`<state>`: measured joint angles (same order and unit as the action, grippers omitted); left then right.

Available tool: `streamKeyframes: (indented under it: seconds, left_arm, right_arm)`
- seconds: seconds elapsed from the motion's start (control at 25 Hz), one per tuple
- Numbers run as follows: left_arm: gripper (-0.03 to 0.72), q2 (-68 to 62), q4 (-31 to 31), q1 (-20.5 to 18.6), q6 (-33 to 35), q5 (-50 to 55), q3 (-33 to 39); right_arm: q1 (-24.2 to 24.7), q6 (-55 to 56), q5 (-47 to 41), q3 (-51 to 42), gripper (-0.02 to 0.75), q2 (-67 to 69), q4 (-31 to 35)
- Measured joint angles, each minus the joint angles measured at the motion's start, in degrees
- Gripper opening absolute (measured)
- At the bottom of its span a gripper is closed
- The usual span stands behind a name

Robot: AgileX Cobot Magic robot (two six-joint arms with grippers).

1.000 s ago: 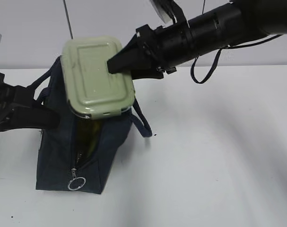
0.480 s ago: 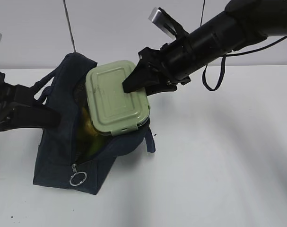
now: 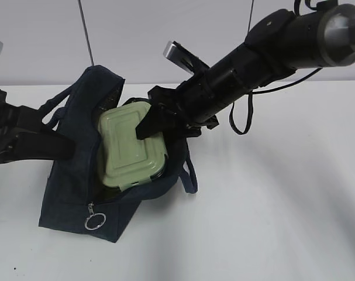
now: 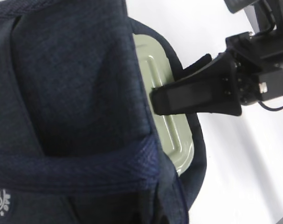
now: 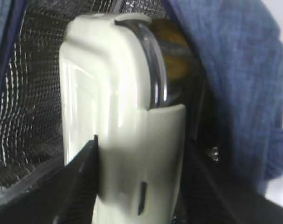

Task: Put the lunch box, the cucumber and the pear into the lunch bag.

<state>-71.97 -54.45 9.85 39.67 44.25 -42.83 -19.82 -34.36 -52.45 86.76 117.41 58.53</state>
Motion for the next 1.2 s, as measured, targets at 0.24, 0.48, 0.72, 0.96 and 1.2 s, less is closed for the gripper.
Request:
streamKeyframes:
  seconds: [0.24, 0.48, 0.72, 0.96, 1.2]
  left_arm:
    - [-0.015, 0.0, 0.0, 0.0, 0.0, 0.2, 0.0]
    - [-0.015, 0.0, 0.0, 0.0, 0.0, 0.3, 0.0]
    - [-0.015, 0.0, 0.0, 0.0, 0.0, 0.3, 0.0]
    - [-0.015, 0.0, 0.1, 0.0, 0.0, 0.7, 0.0]
    - [-0.015, -0.1, 0.9, 0.0, 0.0, 0.6, 0.0]
  right_arm:
    - [-1.2, 0.2, 2.7, 0.0, 0.386, 0.4, 4.5]
    - [-2.7, -0.6, 5.7, 1.9, 0.386, 2.6, 8.7]
    - [-6.1, -1.8, 8.4, 4.0, 0.387, 4.2, 9.0]
    - [-6.8, -3.3, 8.7, 4.8, 0.529, 4.2, 10.3]
    - [-6.7, -3.4, 6.6, 6.6, 0.579, 4.2, 10.3]
